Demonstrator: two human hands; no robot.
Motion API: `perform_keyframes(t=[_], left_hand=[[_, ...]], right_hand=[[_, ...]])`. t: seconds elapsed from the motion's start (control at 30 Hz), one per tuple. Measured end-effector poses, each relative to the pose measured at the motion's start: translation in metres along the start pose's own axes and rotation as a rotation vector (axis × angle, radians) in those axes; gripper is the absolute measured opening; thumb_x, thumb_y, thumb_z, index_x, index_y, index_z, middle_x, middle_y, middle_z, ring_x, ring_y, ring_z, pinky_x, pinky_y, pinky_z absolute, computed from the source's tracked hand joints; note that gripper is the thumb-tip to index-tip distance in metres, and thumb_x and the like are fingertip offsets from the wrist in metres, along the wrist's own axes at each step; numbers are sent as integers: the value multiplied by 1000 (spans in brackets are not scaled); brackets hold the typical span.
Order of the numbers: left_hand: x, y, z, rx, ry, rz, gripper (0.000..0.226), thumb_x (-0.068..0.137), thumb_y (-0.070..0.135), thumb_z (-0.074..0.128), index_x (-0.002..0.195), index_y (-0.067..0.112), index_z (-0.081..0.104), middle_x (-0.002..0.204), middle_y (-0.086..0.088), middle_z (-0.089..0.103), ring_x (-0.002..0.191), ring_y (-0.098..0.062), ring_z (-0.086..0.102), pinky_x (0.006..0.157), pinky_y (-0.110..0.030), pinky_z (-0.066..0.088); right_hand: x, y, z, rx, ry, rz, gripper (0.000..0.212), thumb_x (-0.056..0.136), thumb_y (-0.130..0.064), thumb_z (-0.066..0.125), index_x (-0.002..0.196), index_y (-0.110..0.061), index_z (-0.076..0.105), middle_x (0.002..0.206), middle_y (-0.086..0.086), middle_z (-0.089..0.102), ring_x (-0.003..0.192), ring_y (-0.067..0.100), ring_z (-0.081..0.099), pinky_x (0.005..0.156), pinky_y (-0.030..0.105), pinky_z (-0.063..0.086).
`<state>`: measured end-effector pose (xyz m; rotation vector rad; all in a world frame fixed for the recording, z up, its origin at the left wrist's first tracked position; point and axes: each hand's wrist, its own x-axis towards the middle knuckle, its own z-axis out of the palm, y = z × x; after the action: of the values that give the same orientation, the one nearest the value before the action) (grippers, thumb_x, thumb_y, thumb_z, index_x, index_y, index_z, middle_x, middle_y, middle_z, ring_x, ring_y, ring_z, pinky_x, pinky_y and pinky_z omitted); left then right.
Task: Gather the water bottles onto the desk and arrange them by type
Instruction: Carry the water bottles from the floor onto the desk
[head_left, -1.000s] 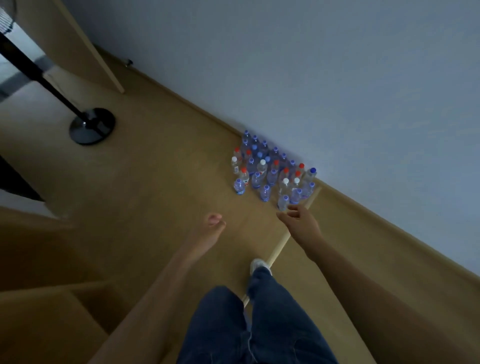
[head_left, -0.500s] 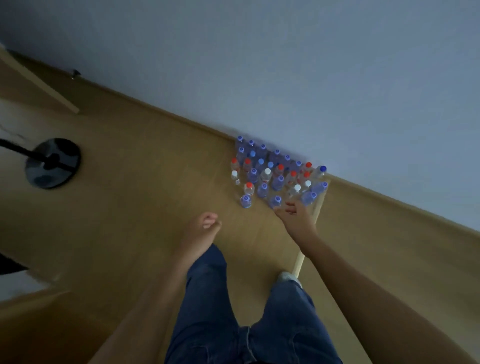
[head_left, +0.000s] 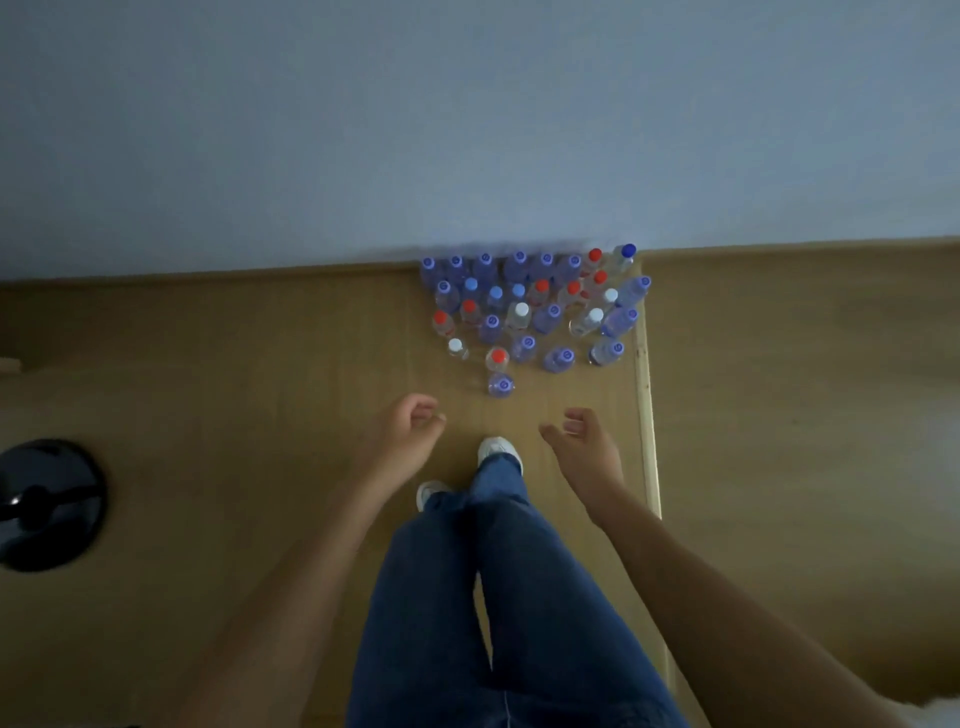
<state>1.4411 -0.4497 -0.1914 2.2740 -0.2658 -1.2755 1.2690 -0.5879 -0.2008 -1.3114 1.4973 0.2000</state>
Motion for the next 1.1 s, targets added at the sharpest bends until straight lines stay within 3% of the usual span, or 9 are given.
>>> perform_keyframes(t=[0.07,0.17,0.27,0.37,0.53,0.83,1.0,1.1], left_hand=[[33,0,7,-9,-15,23,23,97,22,60,120,21,55,121,-3,62,111,-17,59,102,-42,48],[82,-5,16,1,-46,49,37,97,24,59,133,20,51,133,-3,55,118,-15,54,103,-37,45],[124,-16,15,79,-56,97,44,97,35,58,138,23,48,138,2,53,125,-14,52,102,-34,44],[164,-26,9,96,-94,127,46,97,38,57,140,25,46,138,4,51,123,-10,51,94,-28,42],[231,-49,-1,151,-154,175,51,96,29,61,143,21,42,135,1,50,119,-13,51,102,-36,46],[307,-114,-2,272,-194,193,58,94,28,64,146,23,39,128,7,47,116,-9,49,93,-28,42],[351,-161,38,261,-201,213,60,93,24,67,145,21,38,140,-2,47,125,-15,48,105,-36,44],[388,-192,70,259,-195,255,69,91,24,70,149,23,33,146,-1,43,128,-15,46,106,-30,40]], right_hand=[[23,-1,12,19,5,13,49,91,-33,66,135,-17,50,132,3,58,118,18,56,86,26,40],[61,-5,32,45,40,26,51,90,-35,66,136,-19,49,133,3,57,120,18,55,96,34,47],[92,-9,55,82,96,56,53,90,-36,67,137,-20,49,132,2,57,118,16,55,96,34,48],[120,-9,80,111,148,76,54,89,-36,67,137,-19,49,130,1,57,115,13,53,89,28,43],[161,3,131,180,270,170,55,87,-37,69,136,-18,50,130,1,58,117,16,55,97,32,45],[204,59,197,251,324,255,55,87,-31,70,136,-16,49,132,1,56,120,16,53,100,33,44],[255,103,227,383,343,263,64,84,-29,74,139,-19,44,132,2,54,117,14,53,99,31,45],[295,141,248,401,349,224,74,82,-26,77,145,-19,37,139,4,50,123,16,51,103,33,44]])
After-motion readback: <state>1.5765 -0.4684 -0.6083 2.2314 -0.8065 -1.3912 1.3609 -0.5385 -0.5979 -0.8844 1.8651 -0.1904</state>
